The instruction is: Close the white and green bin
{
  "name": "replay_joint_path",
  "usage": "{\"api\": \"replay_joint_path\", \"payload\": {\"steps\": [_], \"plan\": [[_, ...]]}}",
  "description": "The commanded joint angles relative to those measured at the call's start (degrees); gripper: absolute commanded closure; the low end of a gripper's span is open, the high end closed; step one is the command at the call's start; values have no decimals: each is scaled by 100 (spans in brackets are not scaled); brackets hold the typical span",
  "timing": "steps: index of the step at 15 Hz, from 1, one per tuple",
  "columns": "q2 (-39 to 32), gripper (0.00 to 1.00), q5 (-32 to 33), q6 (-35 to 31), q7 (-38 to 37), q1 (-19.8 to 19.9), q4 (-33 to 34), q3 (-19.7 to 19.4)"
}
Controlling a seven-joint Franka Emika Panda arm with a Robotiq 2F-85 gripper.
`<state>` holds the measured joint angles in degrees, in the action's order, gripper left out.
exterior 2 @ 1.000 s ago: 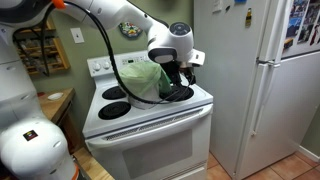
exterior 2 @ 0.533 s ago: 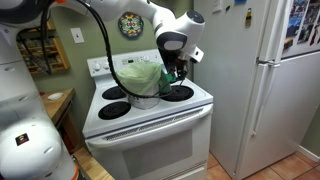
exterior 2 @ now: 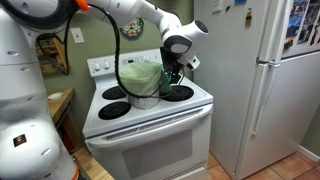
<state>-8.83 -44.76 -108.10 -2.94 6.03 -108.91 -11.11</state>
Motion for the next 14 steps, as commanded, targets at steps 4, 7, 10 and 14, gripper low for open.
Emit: {"api": "replay_joint_path", "payload": {"steps": [4, 7, 10, 14], "plan": [[-603, 0, -109, 859, -823, 253, 634, 139], [-745, 0, -244, 968, -1052, 271, 757, 175], [-887, 10, -374, 942, -1244, 266, 864, 204], [-1025, 34, -471, 953, -1408, 260, 972, 236]]}}
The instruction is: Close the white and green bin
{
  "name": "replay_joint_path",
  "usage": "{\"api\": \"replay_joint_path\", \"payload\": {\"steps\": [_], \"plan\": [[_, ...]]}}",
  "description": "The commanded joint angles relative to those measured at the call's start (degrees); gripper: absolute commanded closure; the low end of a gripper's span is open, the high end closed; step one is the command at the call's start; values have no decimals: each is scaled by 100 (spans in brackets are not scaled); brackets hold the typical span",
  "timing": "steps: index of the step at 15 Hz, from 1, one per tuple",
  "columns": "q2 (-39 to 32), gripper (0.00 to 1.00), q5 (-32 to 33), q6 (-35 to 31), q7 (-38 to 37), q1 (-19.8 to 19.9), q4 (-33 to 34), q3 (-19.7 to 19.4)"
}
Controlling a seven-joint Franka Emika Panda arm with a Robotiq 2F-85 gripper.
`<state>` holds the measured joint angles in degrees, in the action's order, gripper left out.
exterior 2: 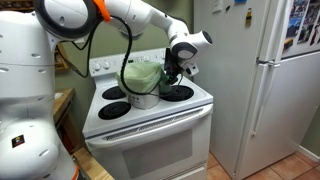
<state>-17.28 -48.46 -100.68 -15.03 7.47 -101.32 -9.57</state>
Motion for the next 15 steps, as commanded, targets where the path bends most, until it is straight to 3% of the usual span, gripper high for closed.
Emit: {"api": "replay_joint_path", "payload": {"steps": [1, 4, 7, 9, 10, 12, 15], "plan": [[-206, 36, -108, 207, -222, 111, 233, 90], [-257, 37, -111, 205, -287, 107, 274, 106], [-272, 52, -99, 173, -324, 96, 288, 118], [-275, 57, -78, 156, -339, 88, 301, 120], [-277, 65, -75, 155, -341, 88, 307, 121], [-274, 63, -71, 148, -356, 85, 316, 123], [-256, 72, -56, 108, -376, 74, 317, 123]]}}
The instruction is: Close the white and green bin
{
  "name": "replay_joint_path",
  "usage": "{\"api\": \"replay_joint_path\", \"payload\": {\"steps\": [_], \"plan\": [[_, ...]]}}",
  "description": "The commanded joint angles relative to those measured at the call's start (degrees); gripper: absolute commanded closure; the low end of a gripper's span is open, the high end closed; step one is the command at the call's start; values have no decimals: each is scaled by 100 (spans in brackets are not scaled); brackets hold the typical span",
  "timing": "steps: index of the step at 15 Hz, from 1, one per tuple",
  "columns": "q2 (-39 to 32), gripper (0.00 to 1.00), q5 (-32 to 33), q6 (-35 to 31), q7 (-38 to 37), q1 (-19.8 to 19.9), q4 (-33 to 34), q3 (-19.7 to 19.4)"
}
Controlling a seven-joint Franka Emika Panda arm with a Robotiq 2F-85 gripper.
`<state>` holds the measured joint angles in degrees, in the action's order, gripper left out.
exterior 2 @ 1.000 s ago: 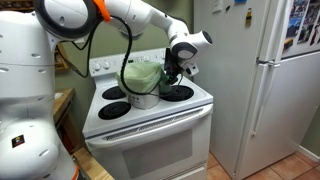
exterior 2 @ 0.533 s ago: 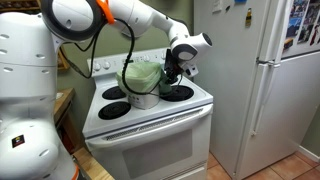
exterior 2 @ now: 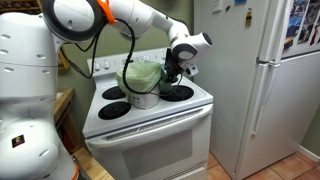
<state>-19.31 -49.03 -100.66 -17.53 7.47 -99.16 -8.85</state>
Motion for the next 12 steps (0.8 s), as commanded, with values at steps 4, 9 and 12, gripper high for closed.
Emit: {"api": "replay_joint_path", "payload": {"steps": [4, 9, 12], "plan": [[10, 88, 36, -39, -139, 41, 94, 41], [39, 97, 107, -296, -211, 10, 163, 35], [125, 97, 242, -575, -191, -60, 110, 30]]}}
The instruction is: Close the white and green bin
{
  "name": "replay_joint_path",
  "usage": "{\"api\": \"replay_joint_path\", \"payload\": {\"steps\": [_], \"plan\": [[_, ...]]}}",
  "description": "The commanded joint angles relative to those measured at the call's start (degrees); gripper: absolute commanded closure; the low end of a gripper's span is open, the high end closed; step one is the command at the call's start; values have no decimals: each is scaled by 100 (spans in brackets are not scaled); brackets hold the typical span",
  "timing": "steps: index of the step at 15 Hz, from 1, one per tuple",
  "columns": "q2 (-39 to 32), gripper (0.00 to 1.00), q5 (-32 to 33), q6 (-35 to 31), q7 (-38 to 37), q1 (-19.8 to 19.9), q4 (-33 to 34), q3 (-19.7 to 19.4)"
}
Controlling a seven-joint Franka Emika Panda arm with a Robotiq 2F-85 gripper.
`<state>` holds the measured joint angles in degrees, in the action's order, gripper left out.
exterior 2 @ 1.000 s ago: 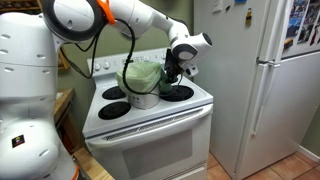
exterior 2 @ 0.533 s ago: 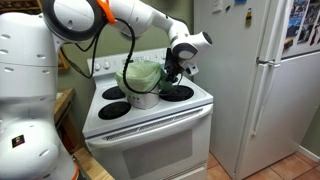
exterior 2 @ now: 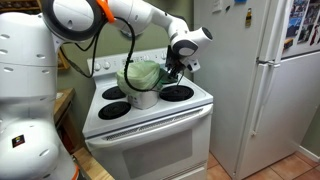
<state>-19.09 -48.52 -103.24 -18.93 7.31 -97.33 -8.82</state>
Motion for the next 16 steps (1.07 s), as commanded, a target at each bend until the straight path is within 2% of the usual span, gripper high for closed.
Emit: {"api": "replay_joint_path", "payload": {"steps": [1, 10, 16], "plan": [[147, 97, 258, -473, -34, -74, -101, 26], [745, 97, 1175, -2478, 12, -357, -595, 166], [1189, 97, 1741, -3509, 32, -454, -1104, 362]]}}
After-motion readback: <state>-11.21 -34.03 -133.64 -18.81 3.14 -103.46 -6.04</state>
